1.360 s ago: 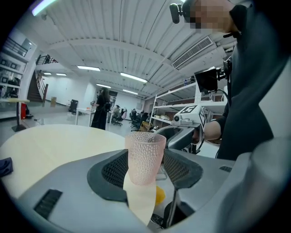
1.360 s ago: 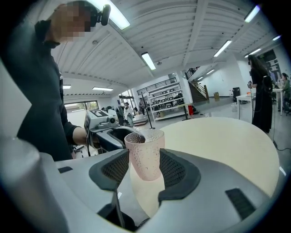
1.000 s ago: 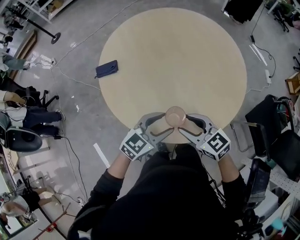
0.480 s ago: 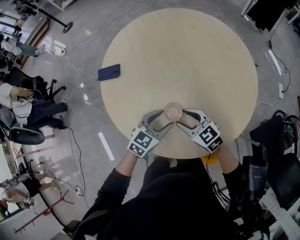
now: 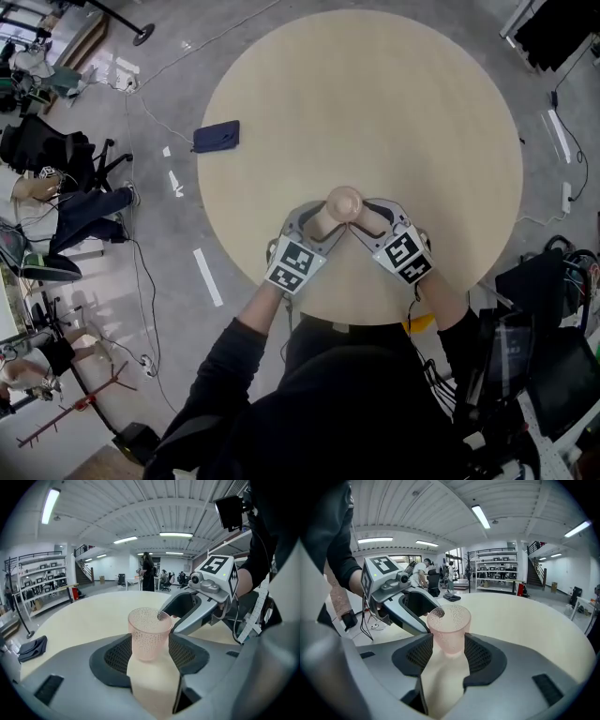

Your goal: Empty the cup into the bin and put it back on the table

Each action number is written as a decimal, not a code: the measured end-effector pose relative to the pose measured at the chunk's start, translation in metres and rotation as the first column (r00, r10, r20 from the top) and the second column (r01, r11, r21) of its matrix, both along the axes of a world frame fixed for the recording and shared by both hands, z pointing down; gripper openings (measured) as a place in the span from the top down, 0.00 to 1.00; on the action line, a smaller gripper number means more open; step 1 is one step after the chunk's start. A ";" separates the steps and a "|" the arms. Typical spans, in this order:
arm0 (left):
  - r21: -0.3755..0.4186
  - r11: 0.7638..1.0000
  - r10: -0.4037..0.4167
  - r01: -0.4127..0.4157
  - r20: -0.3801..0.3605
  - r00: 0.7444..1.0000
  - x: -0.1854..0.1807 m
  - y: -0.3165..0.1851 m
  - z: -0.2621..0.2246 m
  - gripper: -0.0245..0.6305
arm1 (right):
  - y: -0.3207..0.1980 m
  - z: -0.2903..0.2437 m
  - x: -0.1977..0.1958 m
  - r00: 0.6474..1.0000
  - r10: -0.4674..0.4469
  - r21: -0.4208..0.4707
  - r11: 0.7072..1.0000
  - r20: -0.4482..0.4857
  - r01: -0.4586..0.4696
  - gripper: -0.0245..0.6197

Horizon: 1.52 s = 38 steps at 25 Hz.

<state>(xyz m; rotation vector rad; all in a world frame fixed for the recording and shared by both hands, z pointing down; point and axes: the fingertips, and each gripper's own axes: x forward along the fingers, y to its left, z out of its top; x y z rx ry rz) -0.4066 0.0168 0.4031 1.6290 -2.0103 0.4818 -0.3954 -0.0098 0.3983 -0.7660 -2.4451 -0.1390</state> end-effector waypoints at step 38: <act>0.233 0.972 0.103 0.013 -0.479 0.872 0.117 0.131 -0.050 0.93 | 0.079 -0.043 0.124 0.873 0.424 -0.378 0.788 -0.239 -0.486 0.94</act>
